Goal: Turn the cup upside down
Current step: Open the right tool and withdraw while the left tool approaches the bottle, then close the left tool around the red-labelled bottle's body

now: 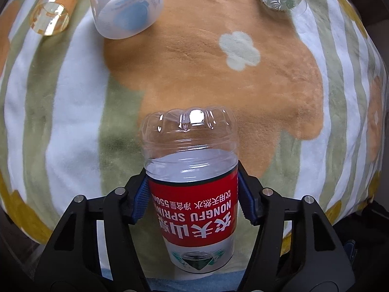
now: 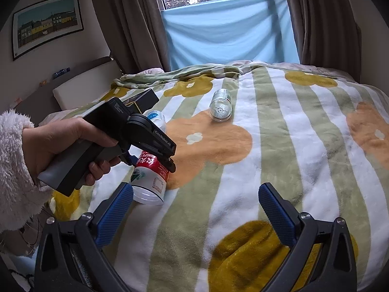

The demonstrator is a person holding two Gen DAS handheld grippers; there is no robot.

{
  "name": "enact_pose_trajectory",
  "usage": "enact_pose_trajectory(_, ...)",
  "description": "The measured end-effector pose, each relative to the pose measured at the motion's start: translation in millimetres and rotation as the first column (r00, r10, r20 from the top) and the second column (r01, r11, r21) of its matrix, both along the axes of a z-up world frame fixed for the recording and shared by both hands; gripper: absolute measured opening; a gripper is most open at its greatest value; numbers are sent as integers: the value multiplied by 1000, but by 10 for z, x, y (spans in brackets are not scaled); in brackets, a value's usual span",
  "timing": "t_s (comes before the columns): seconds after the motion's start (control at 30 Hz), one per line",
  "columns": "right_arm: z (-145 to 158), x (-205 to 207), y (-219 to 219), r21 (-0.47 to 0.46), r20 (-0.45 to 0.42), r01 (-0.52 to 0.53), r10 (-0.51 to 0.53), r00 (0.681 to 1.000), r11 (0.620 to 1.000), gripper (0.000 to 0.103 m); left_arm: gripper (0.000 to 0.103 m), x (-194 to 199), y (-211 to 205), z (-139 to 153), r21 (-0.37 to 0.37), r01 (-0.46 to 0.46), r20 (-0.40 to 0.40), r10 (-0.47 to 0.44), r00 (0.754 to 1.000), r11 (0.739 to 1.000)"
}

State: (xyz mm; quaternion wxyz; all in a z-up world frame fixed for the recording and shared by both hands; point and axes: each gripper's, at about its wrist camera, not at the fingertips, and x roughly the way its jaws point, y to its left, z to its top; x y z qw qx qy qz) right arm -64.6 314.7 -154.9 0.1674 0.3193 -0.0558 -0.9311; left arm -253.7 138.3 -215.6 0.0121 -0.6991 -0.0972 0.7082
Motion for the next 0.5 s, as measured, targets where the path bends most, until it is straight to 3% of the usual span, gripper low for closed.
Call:
enact_pose_trajectory(0.17, -9, 13, 18, -3, 0, 8, -8, 1000, 1000, 103, 58, 112, 28, 161, 18, 40, -79, -39, 996, 999)
enact_pose_trajectory(0.3, 6, 26, 24, -12, -9, 19, -19, 1000, 1000, 103, 58, 254, 5, 539, 55, 74, -257, -57, 965, 996)
enact_pose_trajectory(0.4, 8, 26, -1, -11, -19, 24, -24, 1000, 1000, 103, 58, 424, -40, 859, 39, 121, -450, -90, 888, 992)
enact_pose_trajectory(0.5, -12, 12, -40, -14, -17, 15, -15, 1000, 1000, 103, 58, 584, -218, 1091, 47, 151, -607, -92, 789, 987)
